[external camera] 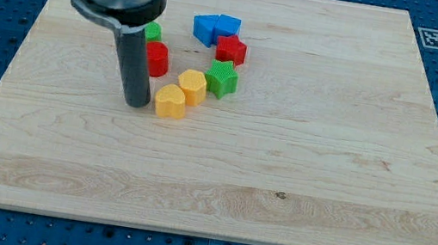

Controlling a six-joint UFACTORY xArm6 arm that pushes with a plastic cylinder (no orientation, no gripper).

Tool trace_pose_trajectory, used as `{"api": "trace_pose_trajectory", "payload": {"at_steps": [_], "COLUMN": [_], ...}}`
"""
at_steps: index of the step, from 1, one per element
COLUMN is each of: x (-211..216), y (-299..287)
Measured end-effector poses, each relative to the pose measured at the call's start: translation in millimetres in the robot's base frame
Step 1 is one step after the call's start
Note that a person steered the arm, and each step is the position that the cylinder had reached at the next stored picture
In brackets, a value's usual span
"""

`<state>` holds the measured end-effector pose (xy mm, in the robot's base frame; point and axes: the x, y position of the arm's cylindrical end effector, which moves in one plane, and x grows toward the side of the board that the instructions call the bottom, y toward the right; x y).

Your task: Move the yellow heart towards center right

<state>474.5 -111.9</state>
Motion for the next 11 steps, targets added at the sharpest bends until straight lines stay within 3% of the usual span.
{"api": "trace_pose_trajectory", "payload": {"at_steps": [2,5,7,11], "x": [12,-15,6,-23], "y": [69,80,152,307]}}
